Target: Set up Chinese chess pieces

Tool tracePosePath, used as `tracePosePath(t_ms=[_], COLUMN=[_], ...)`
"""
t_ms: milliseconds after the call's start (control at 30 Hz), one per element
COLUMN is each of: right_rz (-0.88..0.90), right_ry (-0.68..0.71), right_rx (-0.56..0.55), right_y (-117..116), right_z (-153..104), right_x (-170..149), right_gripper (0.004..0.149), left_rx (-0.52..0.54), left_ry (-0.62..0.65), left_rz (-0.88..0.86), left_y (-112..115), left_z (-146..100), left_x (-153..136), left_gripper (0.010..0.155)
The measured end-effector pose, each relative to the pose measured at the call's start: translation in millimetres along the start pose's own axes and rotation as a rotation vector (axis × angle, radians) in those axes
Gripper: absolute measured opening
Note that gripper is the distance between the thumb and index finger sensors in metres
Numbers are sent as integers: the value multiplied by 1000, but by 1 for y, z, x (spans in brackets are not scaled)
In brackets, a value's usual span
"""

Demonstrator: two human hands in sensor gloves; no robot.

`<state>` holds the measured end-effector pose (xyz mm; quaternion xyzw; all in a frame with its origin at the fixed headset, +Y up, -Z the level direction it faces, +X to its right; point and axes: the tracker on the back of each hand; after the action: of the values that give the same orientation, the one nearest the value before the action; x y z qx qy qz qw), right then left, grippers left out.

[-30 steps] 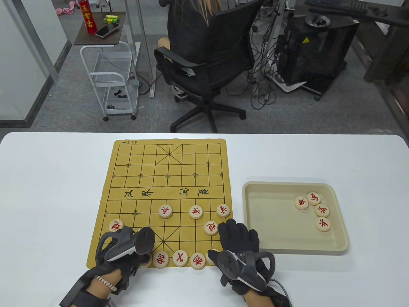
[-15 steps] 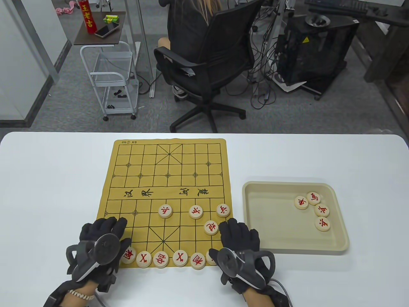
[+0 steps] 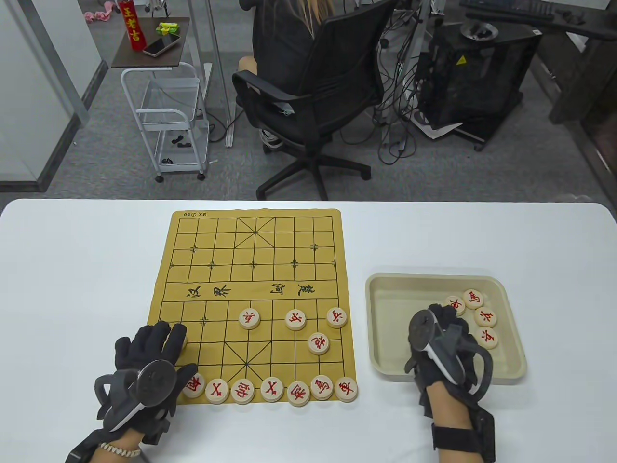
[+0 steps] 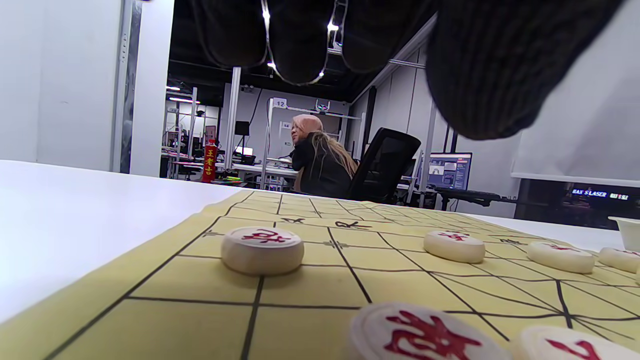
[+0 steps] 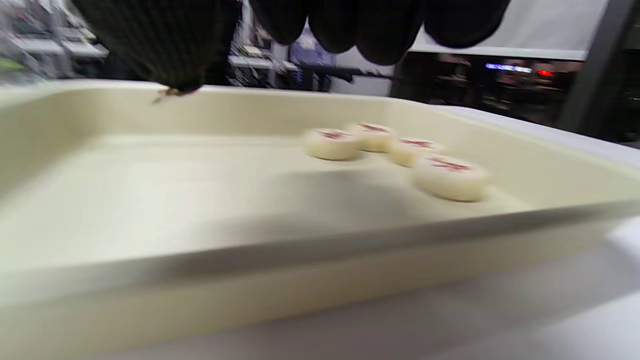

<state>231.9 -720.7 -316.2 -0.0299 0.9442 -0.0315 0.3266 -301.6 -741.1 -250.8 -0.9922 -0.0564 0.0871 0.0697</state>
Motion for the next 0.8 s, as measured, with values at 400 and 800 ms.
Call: tracePosePath(t_ms=[400,800], right_rz=[-241,-285], right_ry=[-197,-208], right_rx=[105,62], right_y=[-34,-50], right_z=[66,80], right_x=[-32,-28], right_gripper=[73,70], left_rx=[-15,-38], left_ry=[21,15], left_rz=[6,27], left_y=[2,3], left_z=[0,0], left_x=[2,4], left_gripper=[84,84])
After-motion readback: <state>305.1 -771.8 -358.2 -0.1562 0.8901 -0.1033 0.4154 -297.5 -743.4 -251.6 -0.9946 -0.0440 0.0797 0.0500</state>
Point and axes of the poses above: the tracker on the back of each hand, its own x axis roughly to the thumb side, its own z axis roughly from the wrist to the fingertips, y = z × x, and after that the axes turned 15 degrees about -y, right-handed
